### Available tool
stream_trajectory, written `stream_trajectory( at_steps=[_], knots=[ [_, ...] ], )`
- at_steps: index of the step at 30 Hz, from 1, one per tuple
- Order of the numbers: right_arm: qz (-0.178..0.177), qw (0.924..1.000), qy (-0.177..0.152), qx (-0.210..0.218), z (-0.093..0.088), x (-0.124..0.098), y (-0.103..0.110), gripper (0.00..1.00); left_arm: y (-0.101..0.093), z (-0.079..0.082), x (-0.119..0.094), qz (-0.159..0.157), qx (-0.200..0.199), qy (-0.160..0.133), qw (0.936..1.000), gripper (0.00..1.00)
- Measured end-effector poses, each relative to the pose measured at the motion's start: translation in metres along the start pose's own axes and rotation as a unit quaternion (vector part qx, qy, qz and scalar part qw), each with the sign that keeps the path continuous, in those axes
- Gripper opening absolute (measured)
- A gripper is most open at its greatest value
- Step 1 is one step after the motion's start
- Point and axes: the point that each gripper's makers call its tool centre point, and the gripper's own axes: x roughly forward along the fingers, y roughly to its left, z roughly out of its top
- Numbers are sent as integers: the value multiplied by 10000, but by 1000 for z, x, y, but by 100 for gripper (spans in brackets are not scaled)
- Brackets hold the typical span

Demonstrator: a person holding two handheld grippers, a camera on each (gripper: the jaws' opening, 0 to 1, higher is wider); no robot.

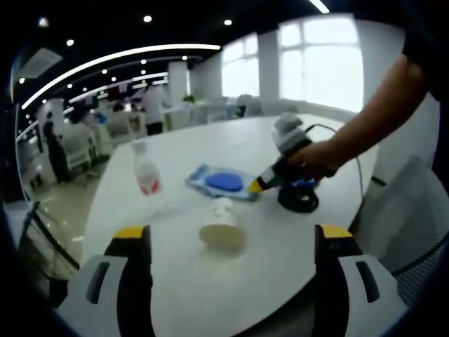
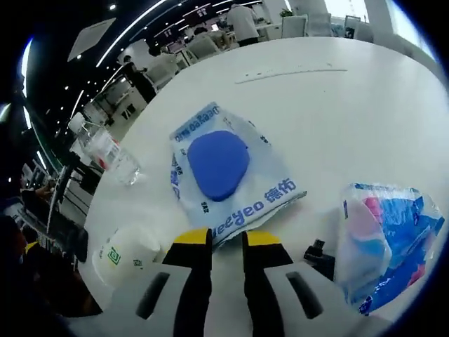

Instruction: Arrange the tabletop items into an orderly group along one side of the table until the central work area is clear of visible clutter.

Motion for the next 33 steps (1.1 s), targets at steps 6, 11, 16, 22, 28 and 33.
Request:
stream_trajectory(
  at_steps=[6, 11, 16, 22, 28, 33],
  knots=[
    [-81, 9998, -143, 70, 9, -4, -4, 4, -3, -1, 1, -88, 38, 45, 9999, 93],
    [-152, 9994, -264, 158, 17, -10, -8, 3, -5, -2, 2, -131, 87, 74, 9998, 93],
    [-156, 9993, -328, 54, 25, -15, -10, 1, -5, -3, 2, -149, 110, 91, 9998, 93],
    [-143, 9995, -217, -158, 27, -18, -14, 0, -5, -3, 2, -127, 122, 99, 9998, 92],
    [-203, 9989, -140, -392, 34, -23, -25, 0, -4, -2, 1, -101, 123, 92, 9998, 92],
    [-197, 9983, -63, -543, 39, -25, -32, 0, -4, -3, 1, -99, 134, 98, 9998, 92]
  ],
)
